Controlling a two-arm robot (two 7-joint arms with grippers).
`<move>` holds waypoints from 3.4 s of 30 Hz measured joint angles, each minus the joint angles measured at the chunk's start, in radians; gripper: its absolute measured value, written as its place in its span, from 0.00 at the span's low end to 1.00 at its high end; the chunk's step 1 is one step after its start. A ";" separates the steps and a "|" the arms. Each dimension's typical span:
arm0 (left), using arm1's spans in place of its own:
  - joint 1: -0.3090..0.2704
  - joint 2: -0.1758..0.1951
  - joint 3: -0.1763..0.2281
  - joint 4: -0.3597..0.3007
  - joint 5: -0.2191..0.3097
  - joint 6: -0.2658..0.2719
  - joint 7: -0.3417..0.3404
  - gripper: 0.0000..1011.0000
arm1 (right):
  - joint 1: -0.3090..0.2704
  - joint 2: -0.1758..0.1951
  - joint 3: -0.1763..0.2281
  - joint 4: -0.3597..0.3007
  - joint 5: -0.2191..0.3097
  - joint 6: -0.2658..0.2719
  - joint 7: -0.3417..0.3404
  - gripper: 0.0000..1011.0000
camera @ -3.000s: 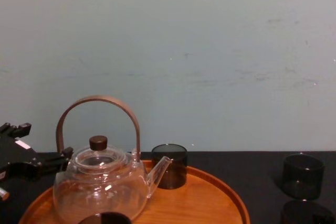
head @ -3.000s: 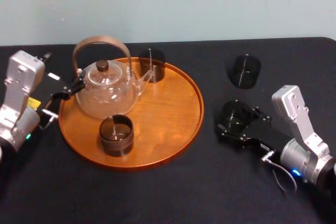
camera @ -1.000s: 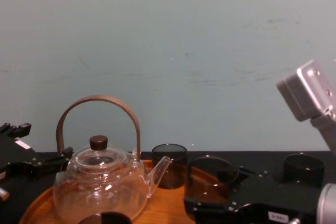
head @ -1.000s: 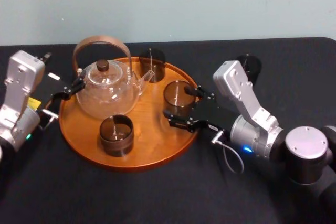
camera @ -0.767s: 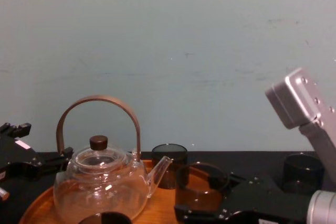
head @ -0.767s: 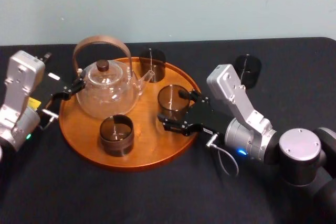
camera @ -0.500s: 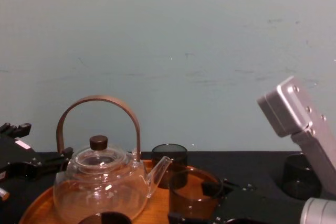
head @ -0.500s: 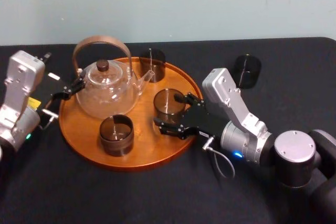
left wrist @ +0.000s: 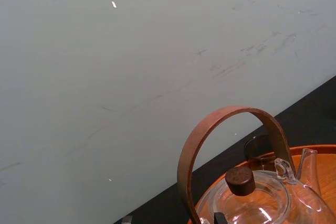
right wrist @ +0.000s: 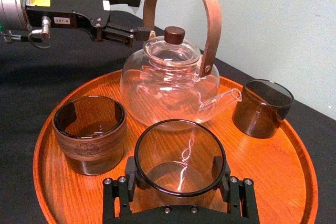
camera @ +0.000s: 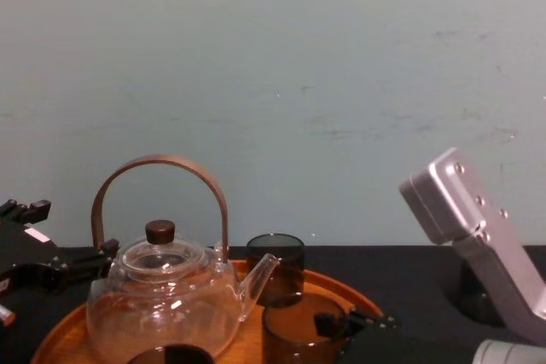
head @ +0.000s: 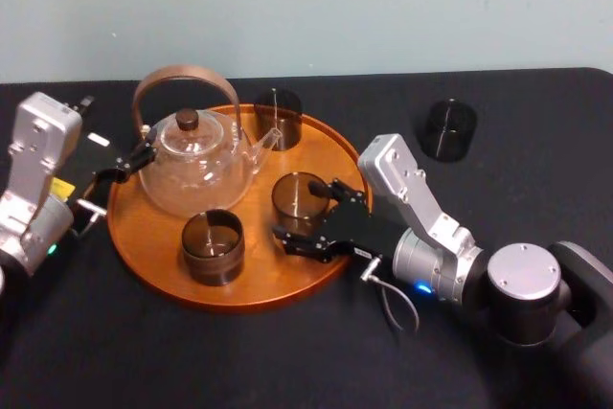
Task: Pick up the glass from the table and place it on the tray.
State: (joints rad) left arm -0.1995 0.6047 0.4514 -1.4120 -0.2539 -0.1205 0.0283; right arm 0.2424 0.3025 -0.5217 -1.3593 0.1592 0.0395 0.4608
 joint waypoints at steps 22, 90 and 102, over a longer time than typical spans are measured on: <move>0.000 0.000 0.000 0.000 0.000 0.000 0.000 1.00 | 0.023 -0.027 -0.019 0.067 -0.006 -0.013 0.013 0.90; 0.000 0.000 0.000 0.000 0.000 0.000 0.000 1.00 | -0.186 0.169 0.135 -0.148 0.110 0.005 -0.020 0.99; 0.000 0.000 0.000 0.000 0.000 0.000 0.000 1.00 | -0.210 0.185 0.220 -0.152 0.137 0.002 -0.063 0.99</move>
State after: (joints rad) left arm -0.1995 0.6047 0.4514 -1.4120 -0.2539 -0.1205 0.0283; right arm 0.0320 0.4879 -0.3017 -1.5112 0.2958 0.0419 0.3980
